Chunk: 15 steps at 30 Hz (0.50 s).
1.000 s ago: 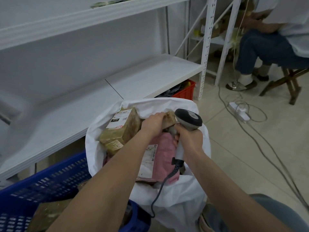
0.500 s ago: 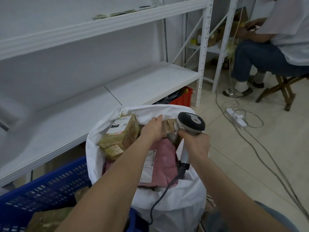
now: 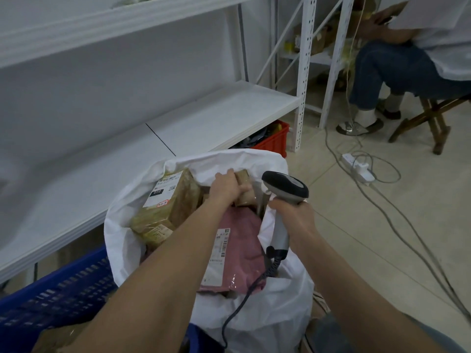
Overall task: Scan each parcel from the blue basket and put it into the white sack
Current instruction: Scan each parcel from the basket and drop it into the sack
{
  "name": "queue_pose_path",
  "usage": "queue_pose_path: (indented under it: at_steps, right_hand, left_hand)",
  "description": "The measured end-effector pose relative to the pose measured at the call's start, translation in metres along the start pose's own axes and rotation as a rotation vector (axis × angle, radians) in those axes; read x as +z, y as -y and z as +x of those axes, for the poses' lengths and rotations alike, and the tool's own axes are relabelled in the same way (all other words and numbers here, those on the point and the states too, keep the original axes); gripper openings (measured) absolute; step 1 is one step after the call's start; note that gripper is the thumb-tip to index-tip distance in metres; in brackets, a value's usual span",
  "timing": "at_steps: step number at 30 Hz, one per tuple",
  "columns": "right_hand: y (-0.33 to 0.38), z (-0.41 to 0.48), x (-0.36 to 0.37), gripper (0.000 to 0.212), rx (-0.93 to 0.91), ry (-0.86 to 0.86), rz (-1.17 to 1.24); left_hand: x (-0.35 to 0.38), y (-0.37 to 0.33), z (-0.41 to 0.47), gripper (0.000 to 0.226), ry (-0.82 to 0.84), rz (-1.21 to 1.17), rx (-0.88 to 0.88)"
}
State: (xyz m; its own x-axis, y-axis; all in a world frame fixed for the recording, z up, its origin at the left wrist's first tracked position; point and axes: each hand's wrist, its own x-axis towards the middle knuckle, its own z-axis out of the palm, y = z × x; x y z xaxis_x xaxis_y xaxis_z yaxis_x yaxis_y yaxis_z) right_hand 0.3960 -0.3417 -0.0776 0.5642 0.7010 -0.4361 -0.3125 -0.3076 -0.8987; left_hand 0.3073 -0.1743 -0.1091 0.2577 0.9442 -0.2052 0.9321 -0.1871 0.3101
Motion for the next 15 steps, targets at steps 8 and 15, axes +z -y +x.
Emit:
queue_pose_path:
  at_steps: [8, 15]
  right_hand:
    - [0.003, -0.007, -0.006, 0.010, -0.032, -0.003, 0.098]
    - [0.002, -0.008, -0.006, 0.012, -0.055, -0.004, 0.072]
  left_hand:
    - [0.015, -0.017, -0.006, 0.039, -0.070, 0.204, 0.183]
    - [0.022, -0.006, -0.004, 0.050, 0.046, 0.238, 0.280]
